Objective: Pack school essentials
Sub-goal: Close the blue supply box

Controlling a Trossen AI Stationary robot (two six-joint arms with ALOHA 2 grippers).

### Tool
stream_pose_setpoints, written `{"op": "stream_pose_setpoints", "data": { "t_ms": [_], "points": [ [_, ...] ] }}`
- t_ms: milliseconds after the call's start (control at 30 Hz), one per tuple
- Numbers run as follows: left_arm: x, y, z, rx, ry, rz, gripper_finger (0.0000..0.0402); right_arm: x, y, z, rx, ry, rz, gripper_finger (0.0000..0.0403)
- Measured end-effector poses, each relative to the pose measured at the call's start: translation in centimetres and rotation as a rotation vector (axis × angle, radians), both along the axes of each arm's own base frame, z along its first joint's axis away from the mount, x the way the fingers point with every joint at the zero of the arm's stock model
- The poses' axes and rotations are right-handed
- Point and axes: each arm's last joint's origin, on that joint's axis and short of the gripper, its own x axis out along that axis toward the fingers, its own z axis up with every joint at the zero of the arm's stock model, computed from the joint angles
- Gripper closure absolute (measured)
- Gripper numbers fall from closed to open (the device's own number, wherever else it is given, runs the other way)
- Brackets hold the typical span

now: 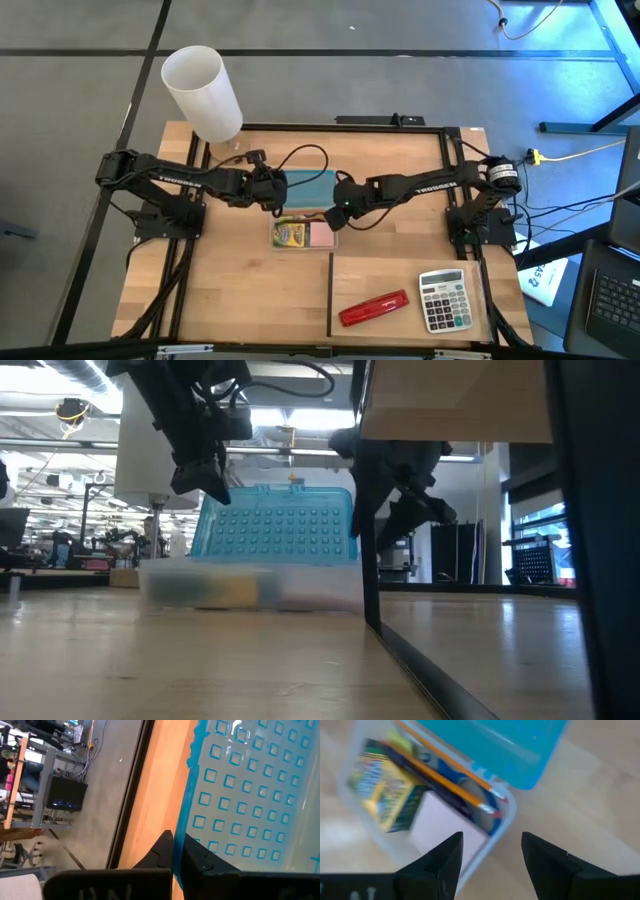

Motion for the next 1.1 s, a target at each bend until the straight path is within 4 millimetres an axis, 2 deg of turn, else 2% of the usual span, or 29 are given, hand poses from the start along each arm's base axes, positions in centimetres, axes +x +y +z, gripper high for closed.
{"op": "stream_pose_setpoints", "data": {
  "t_ms": [433,667,1100],
  "points": [
    [0.1,0.0,0.1,-0.003,-0.014,-0.001,0.0401,0.7,-0.1,-2.9,-0.032,0.067,-0.022,0.0199],
    [0.1,0.0,0.1,-0.003,-0.015,-0.001,0.0401,0.8,-0.2,-3.0,-0.052,0.071,-0.031,0.0203],
    [0.1,0.0,0.1,-0.007,-0.019,-0.002,0.0401,0.7,-0.2,-3.0,-0.067,0.077,-0.005,0.0319]
  ]
}}
